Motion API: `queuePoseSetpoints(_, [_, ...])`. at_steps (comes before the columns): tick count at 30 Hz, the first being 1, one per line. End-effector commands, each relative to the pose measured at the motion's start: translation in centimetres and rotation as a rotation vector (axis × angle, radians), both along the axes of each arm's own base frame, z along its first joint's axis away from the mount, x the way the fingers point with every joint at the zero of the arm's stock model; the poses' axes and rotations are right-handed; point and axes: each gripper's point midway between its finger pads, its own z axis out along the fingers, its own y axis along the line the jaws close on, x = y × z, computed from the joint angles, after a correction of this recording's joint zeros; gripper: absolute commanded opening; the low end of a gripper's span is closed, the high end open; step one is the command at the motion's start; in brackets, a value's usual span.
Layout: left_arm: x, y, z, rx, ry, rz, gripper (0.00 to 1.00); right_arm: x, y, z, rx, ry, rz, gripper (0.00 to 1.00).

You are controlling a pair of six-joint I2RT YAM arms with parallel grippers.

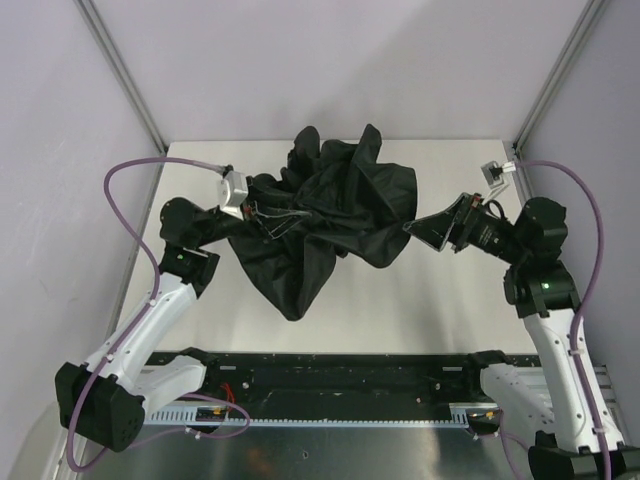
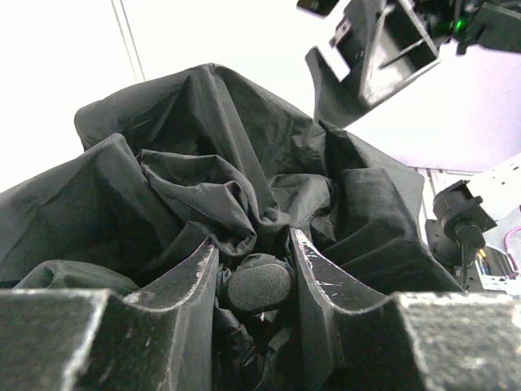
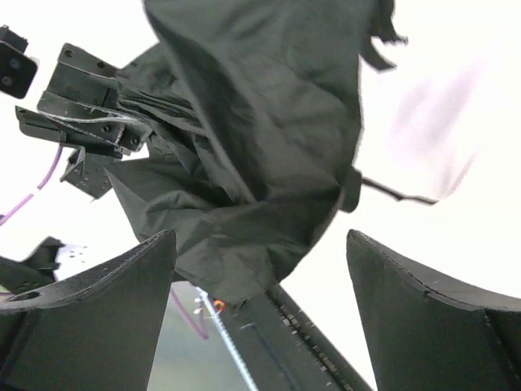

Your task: Put away the umbrella

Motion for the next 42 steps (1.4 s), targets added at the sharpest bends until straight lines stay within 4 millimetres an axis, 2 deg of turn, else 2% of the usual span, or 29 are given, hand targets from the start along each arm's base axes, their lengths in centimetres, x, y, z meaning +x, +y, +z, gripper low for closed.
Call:
queuePoseSetpoints(1, [-1.1, 0.6, 4.4, -0.087, -0.146, 0.028, 0.00, -0.9, 1.2, -0.1, 0.125, 0.107, 0.107, 0.86])
queuePoseSetpoints(4, [-1.3, 0.6, 4.6, -0.096, -0.146, 0.024, 0.00, -0.8, 1.4, -0.4, 0.167, 0.121, 0.129, 0.82])
queuePoseSetpoints(10, [-1.8, 0.8, 5.2, -0.123, -0.157, 0.018, 0.00, -0.7, 1.6, 1.0, 0.245, 0.039, 0.142, 0.50])
queuePoseSetpoints(11, [-2.0, 0.8, 5.3, -0.127, -0.163, 0.013, 0.00, -0.6, 1.6, 1.1, 0.248, 0.018, 0.142, 0.42])
queuePoseSetpoints(13, [-2.3, 0.9, 5.5, -0.140, -0.171, 0.006, 0.00, -0.8, 1.7, 1.6, 0.264, -0.031, 0.165, 0.14])
queuePoseSetpoints(15, [-2.3, 1.1, 5.8, -0.159, -0.180, 0.023, 0.00, -2.0, 1.9, 2.5, 0.283, -0.094, 0.224, 0.03])
queuePoseSetpoints(17, [-1.7, 1.5, 6.3, -0.188, -0.185, 0.068, 0.00, -4.5, 2.1, 3.8, 0.297, -0.196, 0.306, 0.01])
queuePoseSetpoints(19, [-0.3, 2.2, 7.0, -0.242, -0.167, 0.156, 0.00, -7.7, 2.3, 5.1, 0.301, -0.298, 0.395, 0.00])
queuePoseSetpoints(22, [1.2, 2.8, 7.7, -0.295, -0.135, 0.225, 0.00, -11.5, 3.3, 6.1, 0.317, -0.390, 0.522, 0.00])
queuePoseSetpoints(25, [1.7, 2.7, 7.8, -0.320, -0.121, 0.221, 0.00, -15.8, 4.8, 7.1, 0.378, -0.469, 0.686, 0.00])
queuePoseSetpoints(27, [1.8, 2.7, 7.7, -0.328, -0.119, 0.221, 0.00, -17.7, 5.2, 7.7, 0.422, -0.514, 0.736, 0.00])
queuePoseSetpoints(29, [1.6, 2.7, 7.6, -0.334, -0.120, 0.213, 0.00, -17.7, 5.7, 7.8, 0.435, -0.505, 0.710, 0.00])
queuePoseSetpoints(37, [-0.6, 2.2, 7.9, -0.336, -0.152, 0.111, 0.00, -14.1, 9.0, 4.7, 0.363, -0.349, 0.618, 0.00])
queuePoseSetpoints(39, [-1.3, 2.0, 7.7, -0.329, -0.163, 0.077, 0.00, -14.0, 10.1, 3.9, 0.351, -0.319, 0.623, 0.01])
queuePoseSetpoints(42, [-1.5, 1.9, 7.3, -0.323, -0.163, 0.063, 0.00, -14.5, 12.0, 2.5, 0.314, -0.280, 0.663, 0.09])
